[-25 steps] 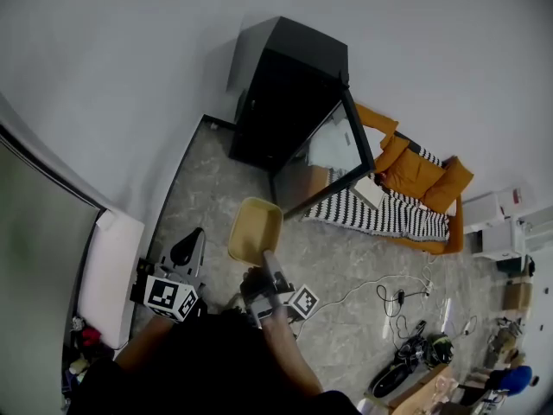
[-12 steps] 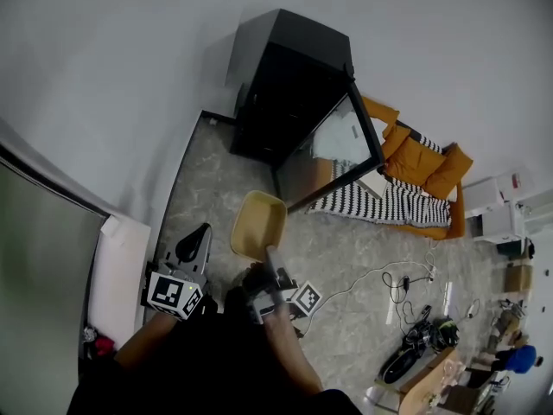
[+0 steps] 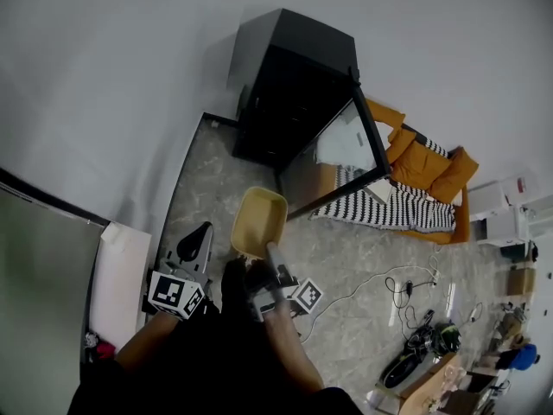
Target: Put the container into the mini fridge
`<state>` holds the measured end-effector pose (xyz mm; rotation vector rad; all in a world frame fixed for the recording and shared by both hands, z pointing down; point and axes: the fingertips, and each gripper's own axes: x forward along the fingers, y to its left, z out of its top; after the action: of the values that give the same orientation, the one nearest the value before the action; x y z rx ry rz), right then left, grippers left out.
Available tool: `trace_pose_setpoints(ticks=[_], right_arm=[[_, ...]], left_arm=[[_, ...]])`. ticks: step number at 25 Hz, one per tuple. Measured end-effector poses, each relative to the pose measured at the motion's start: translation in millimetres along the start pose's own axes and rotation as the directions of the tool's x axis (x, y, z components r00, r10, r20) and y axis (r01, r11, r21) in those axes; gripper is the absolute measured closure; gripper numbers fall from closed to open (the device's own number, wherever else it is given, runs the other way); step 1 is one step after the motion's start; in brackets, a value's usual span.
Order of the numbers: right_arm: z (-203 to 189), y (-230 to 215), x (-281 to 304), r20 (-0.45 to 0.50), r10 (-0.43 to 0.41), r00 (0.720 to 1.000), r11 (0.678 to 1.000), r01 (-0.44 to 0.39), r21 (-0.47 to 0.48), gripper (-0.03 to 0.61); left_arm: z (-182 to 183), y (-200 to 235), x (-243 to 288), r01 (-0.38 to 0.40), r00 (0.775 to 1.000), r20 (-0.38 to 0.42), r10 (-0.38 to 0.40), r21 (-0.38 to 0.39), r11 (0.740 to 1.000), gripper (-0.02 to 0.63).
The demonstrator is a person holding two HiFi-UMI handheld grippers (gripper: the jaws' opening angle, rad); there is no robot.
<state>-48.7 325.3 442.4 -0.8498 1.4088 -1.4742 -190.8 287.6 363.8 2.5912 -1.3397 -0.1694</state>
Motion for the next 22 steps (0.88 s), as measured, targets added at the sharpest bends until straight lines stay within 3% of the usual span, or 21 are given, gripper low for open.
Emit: trace_pose_setpoints(ticks=[14,22], right_arm=[[104,7,97,-0.044,0.016,0.999,1.000,-0.016,0.008,0.365],[162,9,141,-0.089,0.009,0.996,1.000,-0.008,0.016,0.365]], left_arm=[[3,13,130,-0.021,1.000,-0.014,0.021,0.002,1.000,0.609],[25,7,198,-0.082,0.997,-0.009,0.082,0.032,0.996,0.609]])
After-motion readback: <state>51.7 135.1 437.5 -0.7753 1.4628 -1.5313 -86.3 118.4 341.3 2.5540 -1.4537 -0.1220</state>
